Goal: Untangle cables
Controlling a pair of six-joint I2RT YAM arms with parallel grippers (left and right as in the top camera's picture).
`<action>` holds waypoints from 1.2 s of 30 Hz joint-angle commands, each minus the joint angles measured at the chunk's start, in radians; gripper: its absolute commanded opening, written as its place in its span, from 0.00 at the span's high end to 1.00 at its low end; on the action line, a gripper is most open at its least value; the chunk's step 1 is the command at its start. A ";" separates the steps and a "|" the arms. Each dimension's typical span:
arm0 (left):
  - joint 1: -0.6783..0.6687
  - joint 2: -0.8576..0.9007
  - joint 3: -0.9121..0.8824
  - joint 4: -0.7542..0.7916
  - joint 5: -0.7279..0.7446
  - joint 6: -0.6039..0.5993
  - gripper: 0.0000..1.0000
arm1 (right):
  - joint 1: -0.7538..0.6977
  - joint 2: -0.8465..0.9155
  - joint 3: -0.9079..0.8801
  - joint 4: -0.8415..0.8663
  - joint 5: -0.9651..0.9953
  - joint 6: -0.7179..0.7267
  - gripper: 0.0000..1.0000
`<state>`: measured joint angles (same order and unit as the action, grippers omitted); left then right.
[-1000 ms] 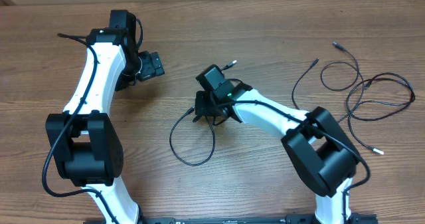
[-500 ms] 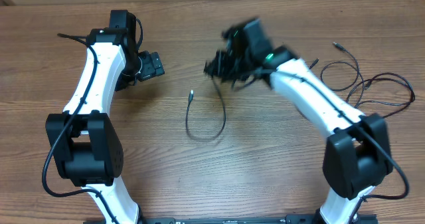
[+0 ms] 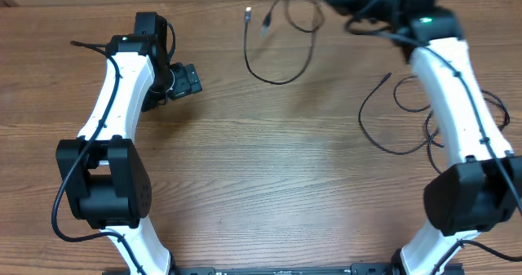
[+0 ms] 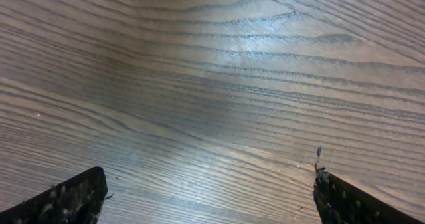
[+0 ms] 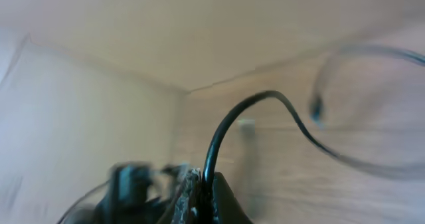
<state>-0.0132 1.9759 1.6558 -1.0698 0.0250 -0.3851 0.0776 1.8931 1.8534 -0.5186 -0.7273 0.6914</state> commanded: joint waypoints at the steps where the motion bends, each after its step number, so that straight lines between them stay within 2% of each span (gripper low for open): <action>1: -0.005 -0.001 0.007 0.001 -0.010 0.012 0.00 | -0.067 -0.018 -0.008 -0.111 0.130 0.037 0.96; 5: -0.005 -0.001 0.007 0.001 -0.010 0.012 0.01 | -0.108 -0.018 -0.045 -0.279 0.315 -0.006 0.96; 10: -0.006 -0.001 0.007 0.001 -0.010 0.012 0.00 | -0.119 -0.018 -0.101 -0.417 0.429 -0.098 0.96; 19: -0.006 -0.001 0.007 0.001 -0.010 0.012 0.00 | -0.118 -0.018 -0.167 -0.544 0.442 -0.098 0.96; 23: -0.007 -0.001 0.007 0.001 -0.010 0.012 0.00 | -0.118 -0.018 -0.172 -0.537 0.375 -0.098 0.96; 26: -0.007 -0.001 0.007 0.001 -0.010 0.012 0.00 | -0.118 -0.018 -0.172 -0.463 0.261 -0.099 0.96; 31: -0.007 -0.002 0.007 0.001 -0.010 0.012 0.01 | -0.118 -0.018 -0.172 -0.210 -0.119 -0.200 0.96; 33: -0.007 -0.001 0.007 0.001 -0.010 0.012 0.01 | -0.118 -0.018 -0.172 -0.168 -0.116 -0.199 0.96; 36: -0.007 -0.001 0.007 0.001 -0.010 0.012 0.01 | -0.118 -0.018 -0.175 -0.203 0.035 -0.198 0.96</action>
<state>-0.0132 1.9759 1.6558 -1.0698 0.0246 -0.3851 -0.0395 1.8931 1.6817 -0.7036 -0.7090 0.5236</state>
